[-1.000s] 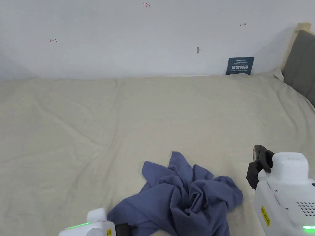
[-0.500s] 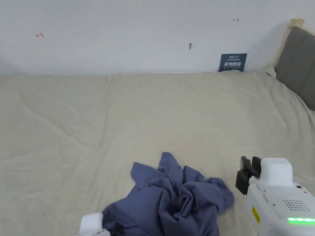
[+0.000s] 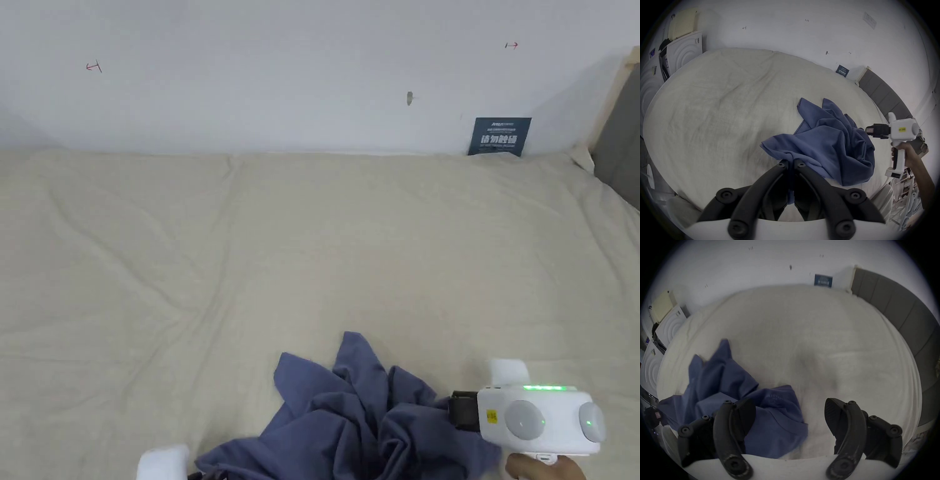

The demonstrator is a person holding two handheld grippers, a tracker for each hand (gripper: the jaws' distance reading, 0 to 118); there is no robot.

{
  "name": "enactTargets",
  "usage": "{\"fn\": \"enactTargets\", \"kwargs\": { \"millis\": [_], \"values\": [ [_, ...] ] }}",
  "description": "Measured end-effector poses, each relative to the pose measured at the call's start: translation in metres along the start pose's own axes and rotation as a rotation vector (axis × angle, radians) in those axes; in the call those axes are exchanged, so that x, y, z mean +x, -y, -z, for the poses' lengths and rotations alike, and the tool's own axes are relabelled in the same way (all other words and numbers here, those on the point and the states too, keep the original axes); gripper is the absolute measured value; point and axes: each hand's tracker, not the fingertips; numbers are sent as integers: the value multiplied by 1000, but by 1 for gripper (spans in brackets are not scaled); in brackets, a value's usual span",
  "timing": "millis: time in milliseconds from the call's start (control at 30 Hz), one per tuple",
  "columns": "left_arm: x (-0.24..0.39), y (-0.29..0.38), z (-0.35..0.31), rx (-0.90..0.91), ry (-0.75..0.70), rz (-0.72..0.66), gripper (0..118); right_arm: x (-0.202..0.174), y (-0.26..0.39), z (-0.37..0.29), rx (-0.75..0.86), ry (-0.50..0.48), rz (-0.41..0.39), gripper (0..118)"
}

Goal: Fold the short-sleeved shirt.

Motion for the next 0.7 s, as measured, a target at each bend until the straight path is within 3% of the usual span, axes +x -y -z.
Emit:
{"fn": "enactTargets", "kwargs": {
  "millis": [67,100,167,200,300,467,700],
  "values": [
    [-1,1,2,-8,3,-5,5,-2,1,13,-18,-6,-6,83],
    [-1,1,2,-14,7,-4,5,-4,2,17,-30,-14,-13,72],
    [-2,2,2,-18,6,-2,5,-7,7,16,-45,-56,-4,21],
    [-3,2,2,-20,6,0,5,-9,9,11,-22,-94,33,9],
    [-7,2,-1,-16,19,-14,5,-19,10,-3,1,-48,-12,9],
    [-9,-9,-16,36,79,-61,5,-11,-2,-60,165,-70,-8,8],
    [-11,-86,-54,219,140,-86,5,-2,-54,-177,450,-88,-51,8]
  ]
}}
